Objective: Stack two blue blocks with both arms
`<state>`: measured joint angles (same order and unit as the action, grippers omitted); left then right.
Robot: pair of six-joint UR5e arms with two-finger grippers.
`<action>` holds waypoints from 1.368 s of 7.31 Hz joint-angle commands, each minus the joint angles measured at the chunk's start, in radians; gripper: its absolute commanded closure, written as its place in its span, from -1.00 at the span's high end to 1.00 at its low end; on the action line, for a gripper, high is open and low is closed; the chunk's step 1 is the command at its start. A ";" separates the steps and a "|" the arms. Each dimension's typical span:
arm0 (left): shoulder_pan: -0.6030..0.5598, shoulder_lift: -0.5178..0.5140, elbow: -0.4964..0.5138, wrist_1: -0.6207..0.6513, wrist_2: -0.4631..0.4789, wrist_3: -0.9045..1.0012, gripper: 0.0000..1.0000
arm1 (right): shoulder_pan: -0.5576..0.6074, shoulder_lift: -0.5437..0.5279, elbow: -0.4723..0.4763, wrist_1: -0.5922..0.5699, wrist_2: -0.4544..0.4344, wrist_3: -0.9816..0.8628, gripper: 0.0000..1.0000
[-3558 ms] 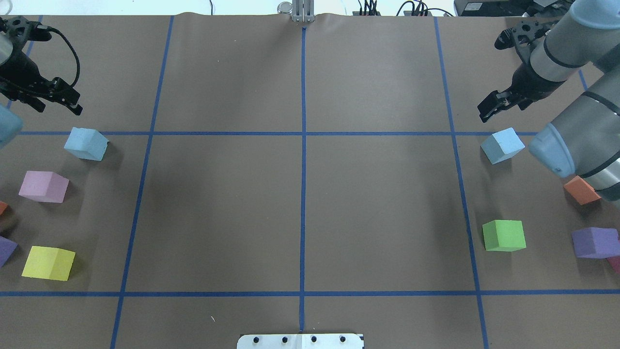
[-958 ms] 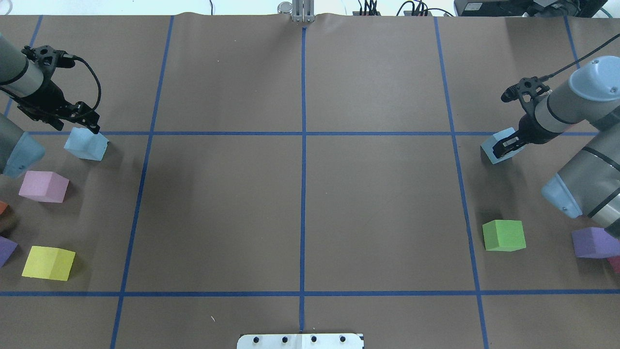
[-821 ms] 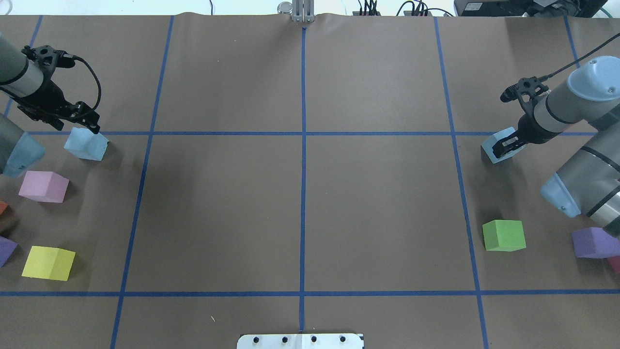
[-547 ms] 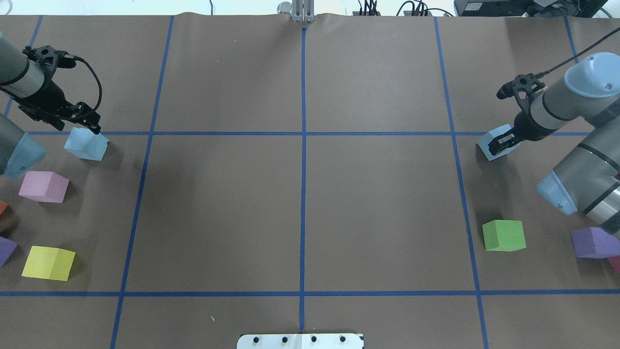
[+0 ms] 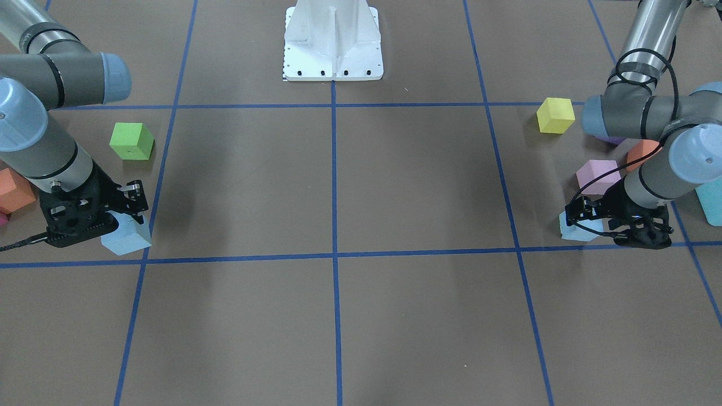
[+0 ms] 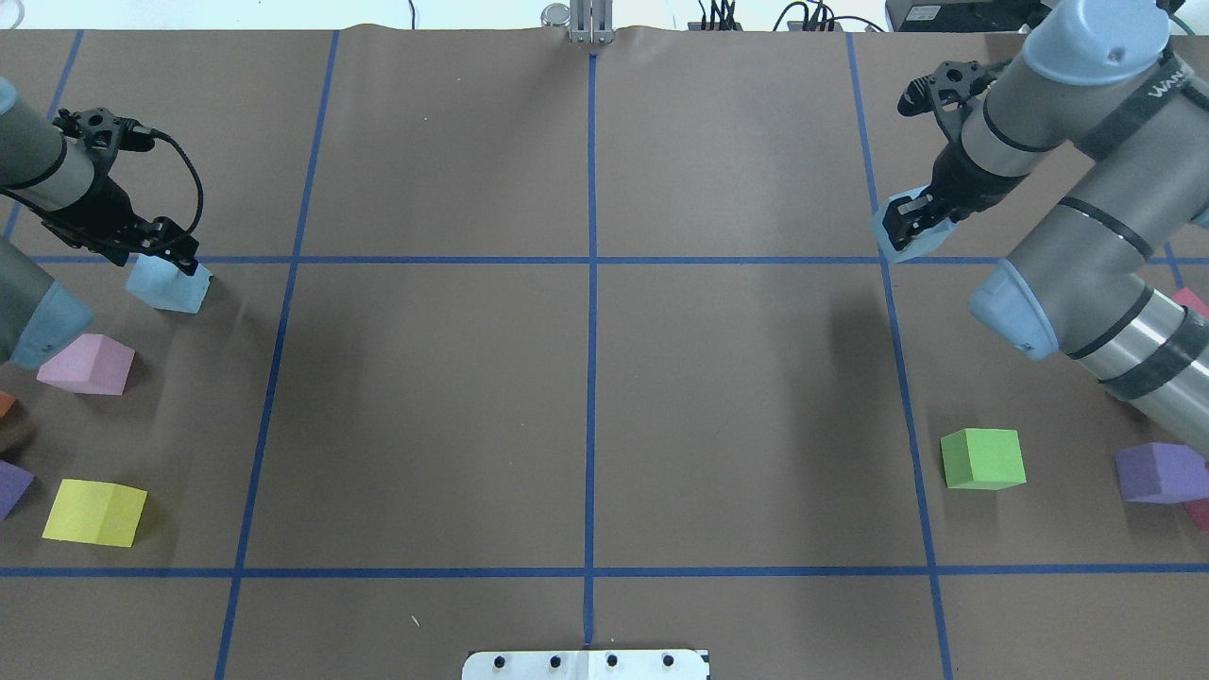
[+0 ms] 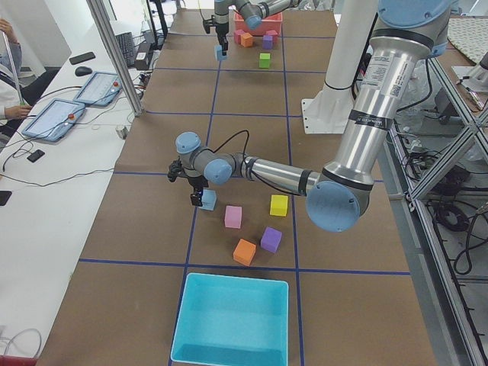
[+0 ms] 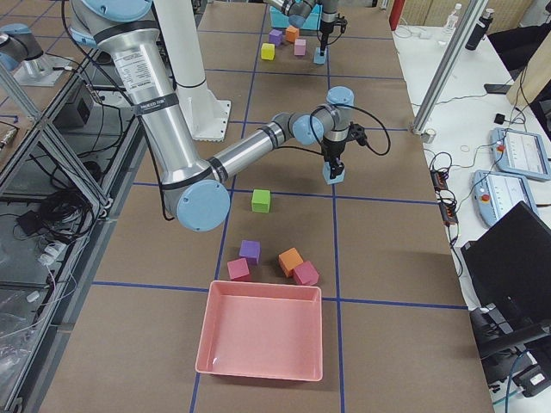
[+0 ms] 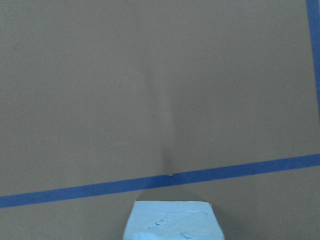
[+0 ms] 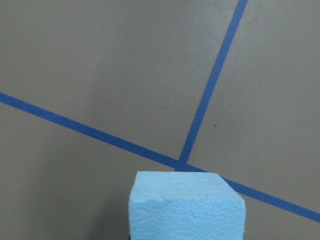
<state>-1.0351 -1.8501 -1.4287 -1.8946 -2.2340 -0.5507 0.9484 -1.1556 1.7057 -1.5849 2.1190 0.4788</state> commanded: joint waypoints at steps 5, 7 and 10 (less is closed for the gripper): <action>0.038 0.008 0.005 -0.070 -0.007 -0.084 0.02 | -0.184 0.255 -0.079 -0.033 -0.079 0.406 -0.08; 0.035 0.002 -0.005 -0.064 -0.009 -0.086 -0.17 | -0.239 0.322 -0.122 -0.029 -0.116 0.501 -0.08; 0.013 -0.061 -0.131 0.168 -0.035 -0.125 -0.16 | -0.322 0.469 -0.260 -0.023 -0.169 0.625 -0.07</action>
<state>-1.0149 -1.8793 -1.5025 -1.8360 -2.2601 -0.6494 0.6624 -0.7486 1.5050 -1.6089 1.9790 1.0502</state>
